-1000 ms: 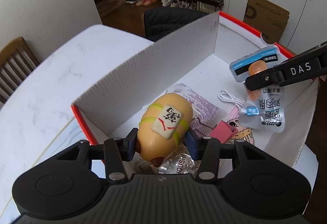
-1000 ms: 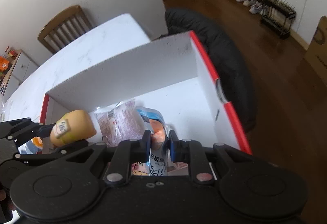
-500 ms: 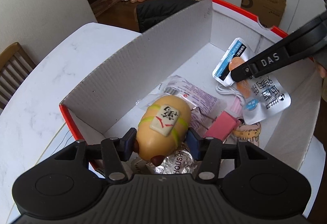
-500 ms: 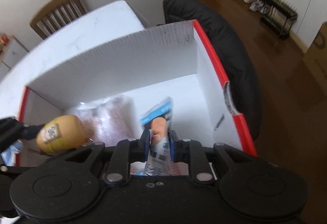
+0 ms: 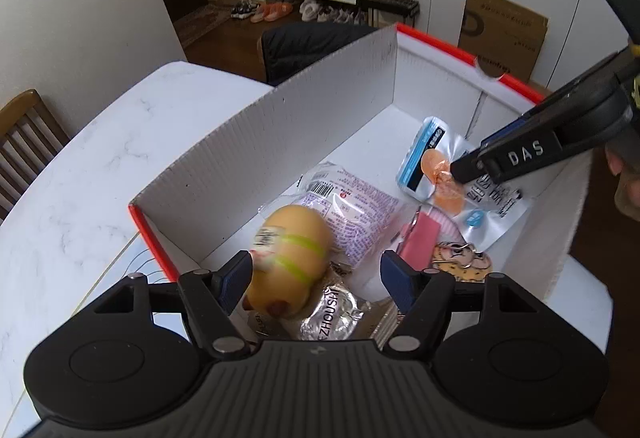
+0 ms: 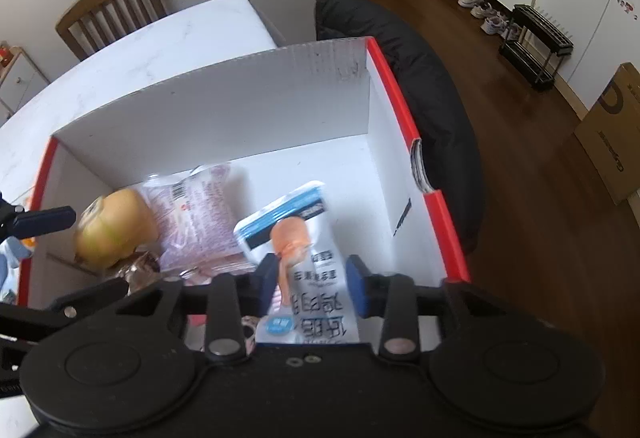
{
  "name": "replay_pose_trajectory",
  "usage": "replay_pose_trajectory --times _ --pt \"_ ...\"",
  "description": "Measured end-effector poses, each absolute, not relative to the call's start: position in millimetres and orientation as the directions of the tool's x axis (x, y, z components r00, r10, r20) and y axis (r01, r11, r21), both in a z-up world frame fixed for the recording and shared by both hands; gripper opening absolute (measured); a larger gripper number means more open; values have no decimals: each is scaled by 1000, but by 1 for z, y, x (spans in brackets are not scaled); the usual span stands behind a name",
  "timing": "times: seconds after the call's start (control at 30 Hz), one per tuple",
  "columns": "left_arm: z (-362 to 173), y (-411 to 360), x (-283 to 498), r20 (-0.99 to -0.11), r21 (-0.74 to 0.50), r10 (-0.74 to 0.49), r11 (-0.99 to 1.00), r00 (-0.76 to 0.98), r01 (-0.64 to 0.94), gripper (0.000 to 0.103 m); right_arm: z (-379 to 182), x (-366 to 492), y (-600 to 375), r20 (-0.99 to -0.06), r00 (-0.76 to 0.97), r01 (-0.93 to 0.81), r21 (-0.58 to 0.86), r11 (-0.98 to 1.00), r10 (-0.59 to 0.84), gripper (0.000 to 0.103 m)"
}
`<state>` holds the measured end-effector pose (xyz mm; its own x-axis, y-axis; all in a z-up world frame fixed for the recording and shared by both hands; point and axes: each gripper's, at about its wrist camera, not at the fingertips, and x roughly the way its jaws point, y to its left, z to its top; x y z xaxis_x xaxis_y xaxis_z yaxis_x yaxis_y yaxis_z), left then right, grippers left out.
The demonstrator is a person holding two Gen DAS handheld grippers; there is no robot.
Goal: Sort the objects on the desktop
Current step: 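Open both tools to drop the squishy toy and pouch into the box, then move both tools back toward the remaining items on the placemat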
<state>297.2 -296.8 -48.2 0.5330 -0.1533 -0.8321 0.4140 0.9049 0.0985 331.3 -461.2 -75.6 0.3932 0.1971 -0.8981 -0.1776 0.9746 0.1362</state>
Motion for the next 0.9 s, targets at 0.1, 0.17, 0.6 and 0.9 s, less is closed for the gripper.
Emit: replay_pose_trajectory --times 0.1,0.17,0.6,0.9 --pt "-40 -291 289 -822 80 -175 907 542 414 70 -68 323 -462 -886 410 -187 150 971 216 64" --pt "-35 -288 284 -814 69 -186 909 550 411 70 -63 318 -462 -880 421 -193 151 969 221 65" --pt "-7 -256 243 -770 -5 -250 922 587 386 74 -24 277 -447 -826 488 -234 186 954 281 74" --pt "1 -215 219 -743 -22 -265 927 614 374 85 -10 255 -424 -793 526 -241 208 948 308 82"
